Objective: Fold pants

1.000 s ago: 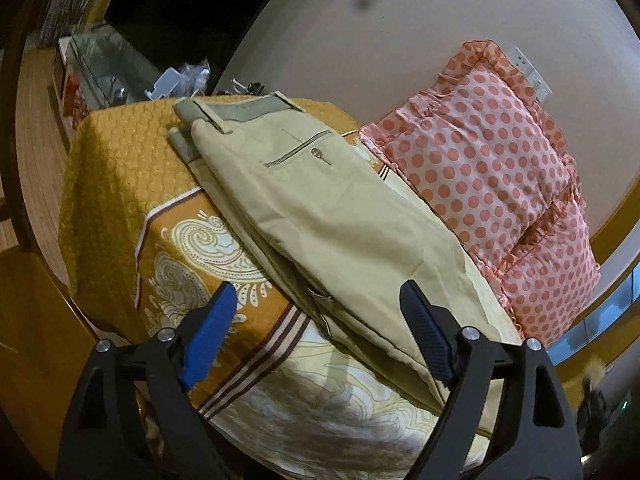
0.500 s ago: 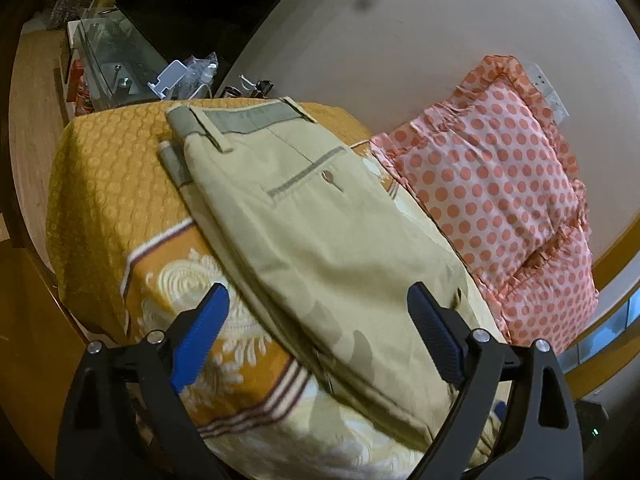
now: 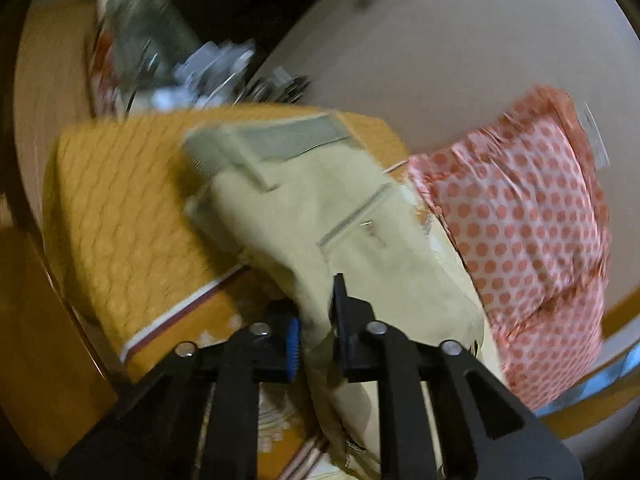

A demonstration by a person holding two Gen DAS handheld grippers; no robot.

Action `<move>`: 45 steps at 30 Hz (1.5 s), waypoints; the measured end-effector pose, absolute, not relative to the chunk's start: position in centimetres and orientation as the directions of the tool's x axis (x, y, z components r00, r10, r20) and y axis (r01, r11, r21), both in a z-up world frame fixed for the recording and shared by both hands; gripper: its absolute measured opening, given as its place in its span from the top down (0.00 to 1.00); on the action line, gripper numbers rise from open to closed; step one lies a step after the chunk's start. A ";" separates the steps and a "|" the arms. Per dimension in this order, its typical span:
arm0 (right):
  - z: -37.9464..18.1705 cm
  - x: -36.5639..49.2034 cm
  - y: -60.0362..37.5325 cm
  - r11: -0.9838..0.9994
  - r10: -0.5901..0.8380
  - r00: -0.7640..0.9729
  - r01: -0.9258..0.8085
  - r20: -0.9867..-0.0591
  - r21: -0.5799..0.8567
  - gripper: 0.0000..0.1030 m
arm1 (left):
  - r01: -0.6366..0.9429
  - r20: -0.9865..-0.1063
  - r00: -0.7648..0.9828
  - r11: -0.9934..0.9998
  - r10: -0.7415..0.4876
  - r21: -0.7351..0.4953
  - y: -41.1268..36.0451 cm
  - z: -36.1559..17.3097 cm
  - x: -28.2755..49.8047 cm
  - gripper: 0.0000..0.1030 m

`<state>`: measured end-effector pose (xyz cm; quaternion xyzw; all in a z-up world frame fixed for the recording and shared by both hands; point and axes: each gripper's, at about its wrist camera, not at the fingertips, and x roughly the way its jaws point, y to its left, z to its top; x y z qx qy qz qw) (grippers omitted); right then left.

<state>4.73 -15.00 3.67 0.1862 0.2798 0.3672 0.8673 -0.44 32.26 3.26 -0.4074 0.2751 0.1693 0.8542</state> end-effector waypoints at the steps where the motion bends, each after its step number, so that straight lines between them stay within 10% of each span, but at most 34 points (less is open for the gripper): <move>1: 3.7 4.7 -15.7 0.665 0.735 0.586 -0.524 -0.342 0.532 0.11 | -0.469 -0.573 0.815 0.678 0.086 -0.565 30.8 5.3 0.0 0.90; 9: 4.9 4.5 -25.0 0.687 0.619 0.747 -0.366 -0.242 0.628 0.07 | 0.141 -0.386 0.889 0.949 -0.248 -0.283 11.5 15.2 3.1 0.94; 18: 1.8 6.2 -31.2 0.612 0.565 0.763 -0.131 -0.314 0.780 0.05 | 0.620 -0.681 0.532 0.779 -0.502 -0.090 -5.7 4.5 1.1 0.93; 22: 0.7 7.8 -30.3 0.631 0.583 0.712 -0.094 -0.391 0.770 0.05 | 0.630 -0.640 0.525 0.762 -0.561 -0.151 -2.7 5.7 -0.3 0.84; 26: 0.6 9.6 -28.8 0.707 0.573 0.661 -0.098 -0.485 0.701 0.05 | 0.474 -0.546 0.661 0.851 -0.514 -0.226 3.8 9.3 0.6 0.33; 36: 0.7 12.7 -25.1 0.820 0.536 0.570 -0.175 -0.623 0.545 0.27 | 0.208 -0.724 0.490 0.871 -0.487 -0.445 12.1 4.2 11.5 0.27; 41: -0.2 12.9 -26.3 0.728 0.660 0.490 -0.227 -0.570 0.647 0.76 | 0.222 -0.762 0.440 0.879 -0.476 -0.421 10.2 3.1 13.8 0.25; 45: 0.4 12.9 -26.2 0.696 0.700 0.472 -0.284 -0.536 0.659 0.84 | 0.248 -0.777 0.428 0.887 -0.461 -0.389 9.3 3.5 13.8 0.53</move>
